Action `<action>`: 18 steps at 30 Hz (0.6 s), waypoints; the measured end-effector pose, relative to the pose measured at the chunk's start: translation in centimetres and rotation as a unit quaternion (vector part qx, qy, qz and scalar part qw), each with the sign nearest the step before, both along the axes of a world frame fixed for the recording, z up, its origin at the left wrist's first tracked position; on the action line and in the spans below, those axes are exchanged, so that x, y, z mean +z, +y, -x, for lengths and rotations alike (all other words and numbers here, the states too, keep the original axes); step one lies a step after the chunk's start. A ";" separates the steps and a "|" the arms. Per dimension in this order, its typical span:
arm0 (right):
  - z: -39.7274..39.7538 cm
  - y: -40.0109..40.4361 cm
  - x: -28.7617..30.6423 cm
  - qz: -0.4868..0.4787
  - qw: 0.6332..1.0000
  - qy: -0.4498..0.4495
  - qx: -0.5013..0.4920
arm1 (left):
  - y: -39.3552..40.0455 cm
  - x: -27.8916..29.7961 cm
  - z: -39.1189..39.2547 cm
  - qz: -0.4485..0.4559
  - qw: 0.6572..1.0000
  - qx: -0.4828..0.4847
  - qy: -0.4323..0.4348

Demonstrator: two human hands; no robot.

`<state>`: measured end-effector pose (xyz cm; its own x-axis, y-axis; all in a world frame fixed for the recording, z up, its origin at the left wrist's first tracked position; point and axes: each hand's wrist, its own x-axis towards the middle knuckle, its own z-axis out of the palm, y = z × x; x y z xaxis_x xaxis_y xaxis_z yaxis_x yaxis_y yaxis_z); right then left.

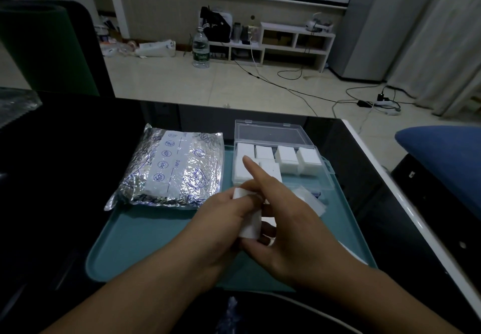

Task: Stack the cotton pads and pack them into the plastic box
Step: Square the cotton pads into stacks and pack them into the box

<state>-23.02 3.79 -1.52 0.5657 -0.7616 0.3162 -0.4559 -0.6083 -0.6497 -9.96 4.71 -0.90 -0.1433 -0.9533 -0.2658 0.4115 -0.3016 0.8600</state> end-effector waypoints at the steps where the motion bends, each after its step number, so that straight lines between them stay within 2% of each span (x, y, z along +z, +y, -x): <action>1: 0.0 0.0 0.2 -0.005 1.000 -0.003 -0.008 | 0.0 0.1 -0.1 0.004 1.000 0.011 -0.007; 5: 1.0 -0.5 1.2 -0.058 0.997 -0.010 -0.056 | -0.4 0.8 -0.7 -0.011 0.996 0.086 -0.026; 7: 2.1 -1.2 1.5 -0.053 0.994 0.007 -0.090 | -0.6 1.2 -1.1 -0.037 0.993 0.113 -0.013; 11: 3.6 -2.4 1.2 0.007 0.987 0.090 -0.136 | -0.7 1.5 -1.6 -0.075 0.988 0.133 0.023; 14: 3.5 -2.5 0.6 0.051 0.978 0.168 -0.116 | -0.7 1.6 -1.6 -0.089 0.988 0.120 0.038; 18: 2.0 -2.1 -0.5 0.047 0.954 0.273 -0.110 | -0.8 1.6 -1.8 -0.106 0.987 0.104 0.068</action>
